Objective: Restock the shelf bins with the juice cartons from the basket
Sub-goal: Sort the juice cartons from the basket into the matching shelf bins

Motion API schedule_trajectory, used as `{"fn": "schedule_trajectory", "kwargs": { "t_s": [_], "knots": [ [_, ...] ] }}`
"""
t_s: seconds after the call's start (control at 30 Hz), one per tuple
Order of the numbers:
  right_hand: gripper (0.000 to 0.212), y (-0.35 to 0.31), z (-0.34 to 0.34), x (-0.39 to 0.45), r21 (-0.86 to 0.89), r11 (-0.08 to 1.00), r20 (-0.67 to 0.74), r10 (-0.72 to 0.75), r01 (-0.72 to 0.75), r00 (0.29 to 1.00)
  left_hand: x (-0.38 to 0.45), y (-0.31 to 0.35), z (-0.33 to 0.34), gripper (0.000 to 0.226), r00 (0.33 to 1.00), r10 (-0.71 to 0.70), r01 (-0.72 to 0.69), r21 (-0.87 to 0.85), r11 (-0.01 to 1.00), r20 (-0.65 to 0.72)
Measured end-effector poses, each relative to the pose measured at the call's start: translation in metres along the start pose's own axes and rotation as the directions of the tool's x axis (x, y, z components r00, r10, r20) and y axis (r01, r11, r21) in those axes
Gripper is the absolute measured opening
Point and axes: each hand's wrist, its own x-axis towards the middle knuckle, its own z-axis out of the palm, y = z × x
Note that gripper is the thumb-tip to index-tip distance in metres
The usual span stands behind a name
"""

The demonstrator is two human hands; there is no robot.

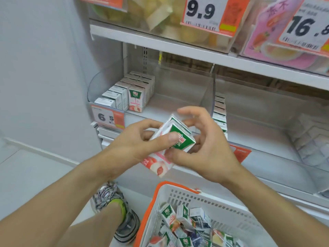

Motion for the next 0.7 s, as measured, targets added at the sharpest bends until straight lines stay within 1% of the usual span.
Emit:
{"fn": "schedule_trajectory", "kwargs": {
  "t_s": [0.07, 0.1, 0.17, 0.2, 0.23, 0.27, 0.3, 0.33, 0.37, 0.4, 0.43, 0.47, 0.5, 0.57, 0.63, 0.7],
  "knots": [
    [0.073, -0.010, 0.010, 0.020, -0.039, 0.992, -0.001, -0.123, 0.123, 0.992, -0.001, 0.003, -0.018, 0.076, 0.994, 0.102, -0.104, -0.083, 0.991, -0.030],
    [0.072, -0.014, 0.014, 0.030, -0.058, 0.981, 0.001, -0.187, 0.186, 0.982, -0.001, 0.006, -0.025, 0.071, 0.990, 0.136, -0.141, -0.163, 0.977, -0.040],
    [0.072, -0.021, 0.021, 0.046, -0.102, 0.949, 0.018, -0.297, 0.297, 0.955, 0.000, 0.011, -0.036, 0.052, 0.983, 0.173, -0.184, -0.286, 0.941, -0.062],
    [0.073, -0.024, 0.023, 0.053, -0.141, 0.926, 0.030, -0.348, 0.349, 0.937, 0.002, 0.012, -0.039, 0.049, 0.978, 0.179, -0.203, -0.309, 0.929, -0.103],
    [0.072, -0.026, 0.023, 0.061, -0.196, 0.895, 0.040, -0.400, 0.400, 0.916, 0.005, 0.011, -0.041, 0.048, 0.968, 0.170, -0.222, -0.318, 0.922, -0.183],
    [0.071, -0.027, 0.023, 0.069, -0.253, 0.860, 0.047, -0.446, 0.443, 0.894, 0.009, 0.008, -0.045, 0.045, 0.943, 0.142, -0.235, -0.300, 0.925, -0.301],
    [0.070, -0.027, 0.022, 0.078, -0.303, 0.827, 0.051, -0.481, 0.473, 0.875, 0.013, 0.003, -0.049, 0.037, 0.892, 0.108, -0.229, -0.233, 0.945, -0.440],
    [0.069, -0.025, 0.021, 0.089, -0.347, 0.803, 0.053, -0.499, 0.485, 0.865, 0.018, -0.005, -0.055, 0.025, 0.802, 0.111, -0.200, -0.089, 0.976, -0.586],
    [0.070, -0.022, 0.020, 0.100, -0.384, 0.788, 0.054, -0.502, 0.482, 0.863, 0.022, -0.013, -0.062, 0.014, 0.712, 0.167, -0.137, 0.099, 0.986, -0.682],
    [0.070, -0.018, 0.021, 0.111, -0.415, 0.781, 0.055, -0.490, 0.466, 0.870, 0.026, -0.022, -0.069, 0.012, 0.661, 0.247, -0.064, 0.275, 0.959, -0.709],
    [0.071, -0.013, 0.022, 0.124, -0.444, 0.781, 0.051, -0.467, 0.439, 0.883, 0.030, -0.032, -0.075, 0.018, 0.643, 0.325, -0.021, 0.409, 0.912, -0.693],
    [0.071, -0.007, 0.025, 0.137, -0.469, 0.783, 0.043, -0.441, 0.408, 0.896, 0.033, -0.040, -0.078, 0.023, 0.645, 0.381, -0.002, 0.497, 0.868, -0.662],
    [0.070, 0.000, 0.029, 0.149, -0.487, 0.786, 0.036, -0.418, 0.380, 0.908, 0.037, -0.047, -0.080, 0.024, 0.648, 0.419, 0.001, 0.550, 0.835, -0.636],
    [0.068, 0.012, 0.040, 0.170, -0.482, 0.810, 0.039, -0.361, 0.334, 0.932, 0.041, -0.053, -0.077, 0.022, 0.649, 0.456, -0.019, 0.586, 0.810, -0.609],
    [0.068, 0.025, 0.054, 0.186, -0.454, 0.845, 0.069, -0.283, 0.283, 0.957, 0.044, -0.057, -0.077, 0.023, 0.634, 0.491, -0.055, 0.599, 0.799, -0.597],
    [0.068, 0.037, 0.066, 0.199, -0.463, 0.853, 0.110, -0.214, 0.241, 0.971, 0.044, -0.059, -0.078, 0.023, 0.621, 0.508, -0.081, 0.595, 0.800, -0.597]
  ]
}}
